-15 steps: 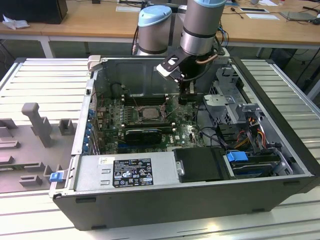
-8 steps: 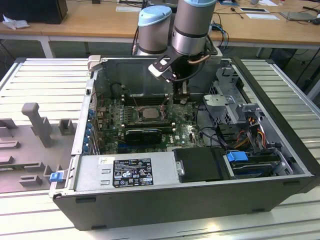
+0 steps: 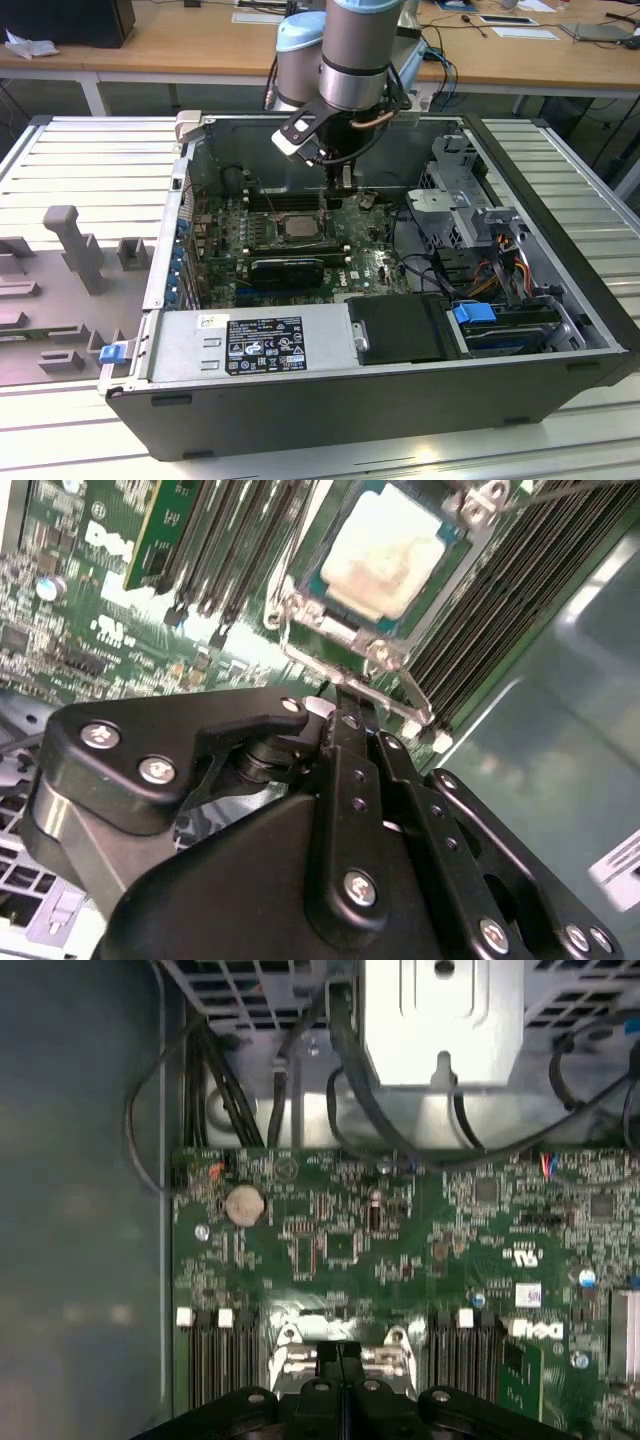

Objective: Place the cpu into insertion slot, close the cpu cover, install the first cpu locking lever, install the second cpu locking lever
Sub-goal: 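Close the cpu cover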

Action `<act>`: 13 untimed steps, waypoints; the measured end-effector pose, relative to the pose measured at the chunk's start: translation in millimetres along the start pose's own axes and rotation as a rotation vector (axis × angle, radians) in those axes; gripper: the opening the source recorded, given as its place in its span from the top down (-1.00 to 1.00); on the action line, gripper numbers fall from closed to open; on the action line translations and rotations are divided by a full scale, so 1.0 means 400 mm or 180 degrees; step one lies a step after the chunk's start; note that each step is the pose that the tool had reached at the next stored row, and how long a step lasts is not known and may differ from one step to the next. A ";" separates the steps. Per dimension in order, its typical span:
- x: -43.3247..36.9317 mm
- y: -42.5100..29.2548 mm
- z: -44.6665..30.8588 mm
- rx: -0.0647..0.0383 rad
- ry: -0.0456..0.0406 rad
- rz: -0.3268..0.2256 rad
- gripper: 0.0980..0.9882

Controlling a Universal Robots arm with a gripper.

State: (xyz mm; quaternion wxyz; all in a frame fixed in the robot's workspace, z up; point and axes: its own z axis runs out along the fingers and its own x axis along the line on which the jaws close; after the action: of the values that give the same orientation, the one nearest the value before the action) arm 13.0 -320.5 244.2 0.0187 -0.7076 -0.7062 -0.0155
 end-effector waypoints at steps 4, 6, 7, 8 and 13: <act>0.000 -0.019 0.006 0.0001 0.0001 -0.0014 0.98; -0.001 -0.025 0.020 0.0002 0.0001 -0.0023 0.98; -0.001 -0.029 0.026 0.0003 0.0002 -0.0035 0.98; -0.001 -0.034 0.030 0.0003 0.0003 -0.0048 0.98; -0.002 -0.070 0.035 0.0006 0.0004 -0.0101 0.98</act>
State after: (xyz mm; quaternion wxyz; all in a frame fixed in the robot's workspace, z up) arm -15.0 -320.4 230.2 0.0195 -0.6964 -0.7173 -0.0155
